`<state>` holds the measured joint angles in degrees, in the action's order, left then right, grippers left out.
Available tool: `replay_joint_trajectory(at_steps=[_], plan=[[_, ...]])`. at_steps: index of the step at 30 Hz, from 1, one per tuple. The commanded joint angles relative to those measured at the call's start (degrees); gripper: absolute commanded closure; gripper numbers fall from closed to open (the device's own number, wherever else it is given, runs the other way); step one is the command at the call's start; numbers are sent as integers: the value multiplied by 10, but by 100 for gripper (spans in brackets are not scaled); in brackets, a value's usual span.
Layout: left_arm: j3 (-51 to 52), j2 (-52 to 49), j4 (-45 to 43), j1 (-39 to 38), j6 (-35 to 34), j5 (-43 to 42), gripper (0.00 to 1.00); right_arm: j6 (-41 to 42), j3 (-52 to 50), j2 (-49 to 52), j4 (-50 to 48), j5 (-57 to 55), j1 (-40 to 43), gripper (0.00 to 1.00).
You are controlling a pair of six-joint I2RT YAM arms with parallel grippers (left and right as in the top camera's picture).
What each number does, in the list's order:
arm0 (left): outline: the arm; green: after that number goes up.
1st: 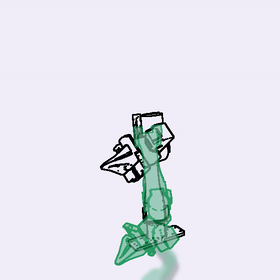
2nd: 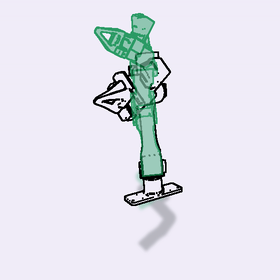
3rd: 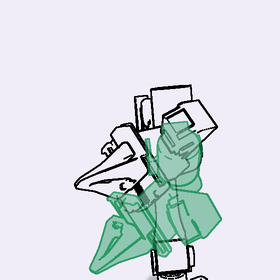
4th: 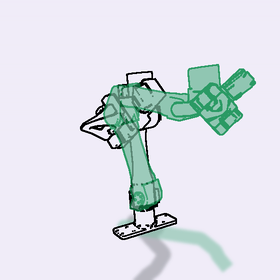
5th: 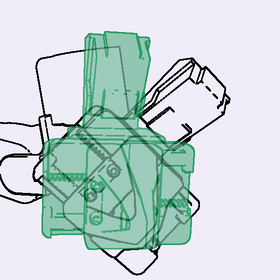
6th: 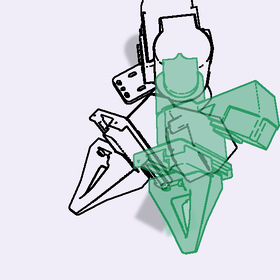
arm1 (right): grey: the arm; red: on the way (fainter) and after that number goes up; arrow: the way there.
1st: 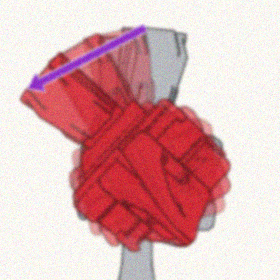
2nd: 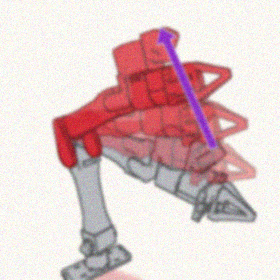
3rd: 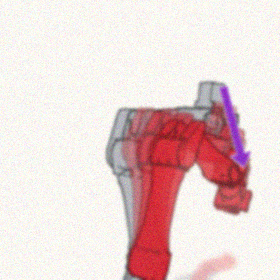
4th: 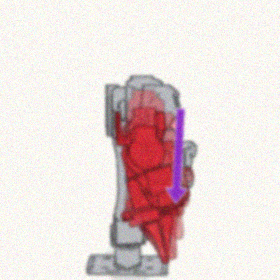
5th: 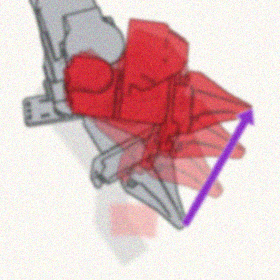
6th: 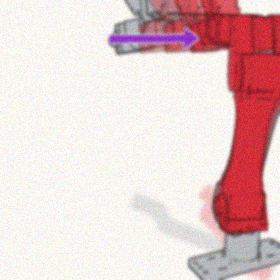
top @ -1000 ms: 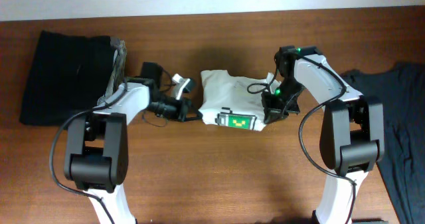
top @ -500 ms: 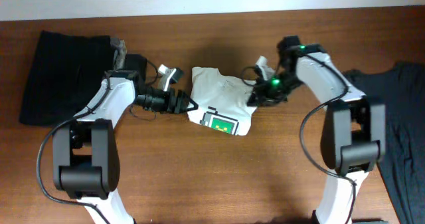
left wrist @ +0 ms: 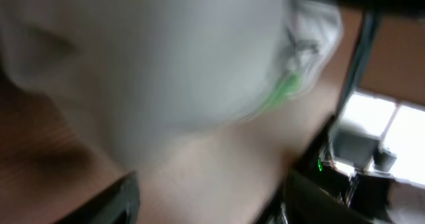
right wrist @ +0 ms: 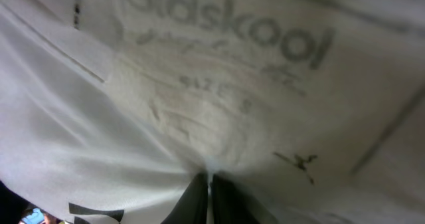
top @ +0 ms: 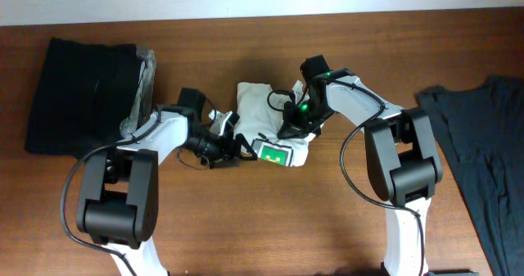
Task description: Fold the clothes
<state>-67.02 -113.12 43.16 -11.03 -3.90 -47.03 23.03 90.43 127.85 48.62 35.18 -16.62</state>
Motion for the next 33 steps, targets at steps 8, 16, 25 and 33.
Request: replay_joint_trajectory(at_steps=[8,16,25,33], plan=[[103,2,-352,-65,-473,79,1,14,-7,19,0,-42,-39,91],[104,2,-360,-44,-512,205,36,25,-7,19,22,-44,-59,96],[101,3,-401,-33,-349,185,99,-7,5,-16,98,-48,-47,96],[-120,55,-398,84,-215,-149,99,-57,51,-202,170,-76,60,94]])
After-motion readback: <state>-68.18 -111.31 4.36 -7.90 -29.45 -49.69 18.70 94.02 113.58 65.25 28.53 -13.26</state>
